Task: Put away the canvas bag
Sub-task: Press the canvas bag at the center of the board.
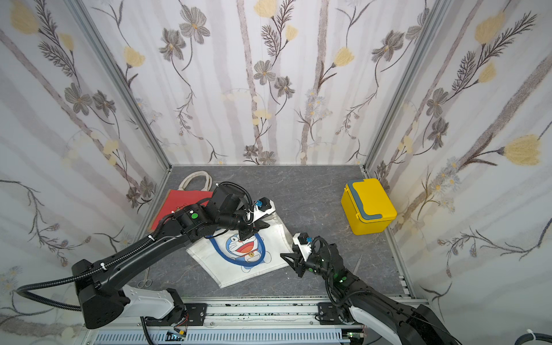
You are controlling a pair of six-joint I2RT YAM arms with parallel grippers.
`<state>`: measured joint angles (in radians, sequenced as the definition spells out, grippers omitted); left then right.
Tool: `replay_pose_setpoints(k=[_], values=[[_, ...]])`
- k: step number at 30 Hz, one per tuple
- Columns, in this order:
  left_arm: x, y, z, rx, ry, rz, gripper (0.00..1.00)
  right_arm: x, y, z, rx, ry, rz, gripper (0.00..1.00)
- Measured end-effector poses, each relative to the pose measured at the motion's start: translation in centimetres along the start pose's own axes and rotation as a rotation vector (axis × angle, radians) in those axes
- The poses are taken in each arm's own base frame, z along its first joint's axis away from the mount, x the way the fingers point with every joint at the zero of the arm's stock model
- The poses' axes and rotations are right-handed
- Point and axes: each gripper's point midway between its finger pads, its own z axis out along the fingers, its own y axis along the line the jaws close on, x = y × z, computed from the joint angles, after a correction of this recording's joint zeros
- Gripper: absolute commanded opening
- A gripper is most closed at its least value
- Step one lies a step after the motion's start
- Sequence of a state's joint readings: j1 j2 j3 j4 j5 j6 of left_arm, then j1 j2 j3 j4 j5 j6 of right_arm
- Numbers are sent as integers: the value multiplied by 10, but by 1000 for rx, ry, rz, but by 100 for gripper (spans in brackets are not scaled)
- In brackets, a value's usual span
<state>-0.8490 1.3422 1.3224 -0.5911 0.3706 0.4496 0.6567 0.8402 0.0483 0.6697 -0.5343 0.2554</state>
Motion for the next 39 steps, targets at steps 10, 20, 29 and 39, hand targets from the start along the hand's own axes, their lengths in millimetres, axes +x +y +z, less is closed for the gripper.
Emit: replay_pose_setpoints(k=[10, 20, 29, 39], values=[[-5, 4, -28, -8, -53, -13, 0, -16, 17, 0, -50, -81, -154, 33], [0, 1, -34, 17, -41, -19, 0, -44, -6, -20, 151, -219, -204, 53], [-6, -4, -38, 44, -61, -15, 0, -66, -8, -32, 196, -300, -243, 100], [-7, -9, -29, 97, -45, -28, 0, -101, 12, 12, 39, -192, -314, 100]])
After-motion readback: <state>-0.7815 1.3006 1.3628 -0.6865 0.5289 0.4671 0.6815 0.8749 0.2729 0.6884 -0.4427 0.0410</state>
